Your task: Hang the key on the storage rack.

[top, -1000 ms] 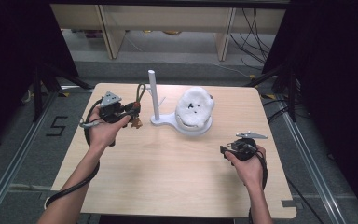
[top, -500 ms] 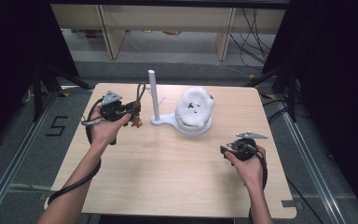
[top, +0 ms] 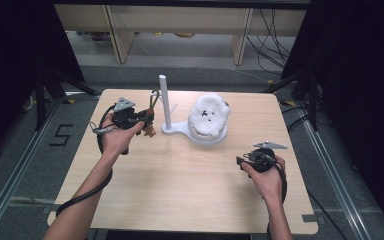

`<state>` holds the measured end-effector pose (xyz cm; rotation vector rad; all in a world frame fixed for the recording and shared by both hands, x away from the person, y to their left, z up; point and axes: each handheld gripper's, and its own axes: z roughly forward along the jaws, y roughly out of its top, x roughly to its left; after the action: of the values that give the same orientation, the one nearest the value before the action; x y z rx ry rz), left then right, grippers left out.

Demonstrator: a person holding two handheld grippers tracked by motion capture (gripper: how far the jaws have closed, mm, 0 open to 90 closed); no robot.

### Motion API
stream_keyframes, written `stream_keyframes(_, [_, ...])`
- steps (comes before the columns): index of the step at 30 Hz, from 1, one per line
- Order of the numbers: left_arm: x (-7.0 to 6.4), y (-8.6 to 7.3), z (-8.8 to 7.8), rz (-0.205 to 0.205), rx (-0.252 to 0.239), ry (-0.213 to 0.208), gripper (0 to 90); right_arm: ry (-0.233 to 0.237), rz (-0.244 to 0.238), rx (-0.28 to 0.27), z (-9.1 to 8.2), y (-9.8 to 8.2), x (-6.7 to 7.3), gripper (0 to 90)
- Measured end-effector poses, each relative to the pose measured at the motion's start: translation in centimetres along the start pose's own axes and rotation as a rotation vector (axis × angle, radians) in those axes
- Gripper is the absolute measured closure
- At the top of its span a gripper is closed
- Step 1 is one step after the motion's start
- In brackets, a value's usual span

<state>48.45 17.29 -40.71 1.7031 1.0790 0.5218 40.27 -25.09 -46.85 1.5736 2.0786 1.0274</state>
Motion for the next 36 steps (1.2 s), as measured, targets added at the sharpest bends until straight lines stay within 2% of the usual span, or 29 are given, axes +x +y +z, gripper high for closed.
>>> stream_keyframes(4, [0.0,-0.1,0.3,-0.002,0.003,0.001,67.7,-0.005,-0.024,-0.004,0.1,-0.1,-0.1,46.8])
stream_keyframes(5, [0.0,-0.1,0.4,-0.004,0.003,0.001,67.7,-0.005,-0.005,0.002,0.0,0.0,0.0,46.8])
stream_keyframes(9, [-0.1,-0.2,0.7,0.003,0.008,0.006,67.6,-0.001,-0.004,0.002,0.0,0.0,0.0,46.7])
stream_keyframes(11, [-0.2,-0.2,0.9,0.008,0.009,0.009,67.6,0.001,0.012,0.008,0.0,0.0,0.1,46.7])
stream_keyframes(12, [-0.3,-0.2,1.0,0.006,0.007,0.009,67.6,-0.001,-0.004,0.002,0.0,0.0,0.0,46.7])
stream_keyframes(23, [-0.3,-0.3,2.0,0.006,0.018,0.021,67.2,-0.006,0.004,0.008,0.0,-0.1,0.0,46.6])
stream_keyframes(30, [-0.3,-0.5,2.6,0.004,0.025,0.028,67.0,0.013,-0.003,-0.005,0.1,-0.1,-0.1,46.6])
stream_keyframes(32, [-0.3,-0.6,2.7,0.010,0.028,0.027,66.9,-0.004,-0.004,0.004,0.0,-0.1,0.0,46.5])
stream_keyframes(36, [-0.4,-0.9,3.1,0.017,0.036,0.028,66.3,-0.004,-0.009,0.007,0.0,-0.1,-0.1,46.5])
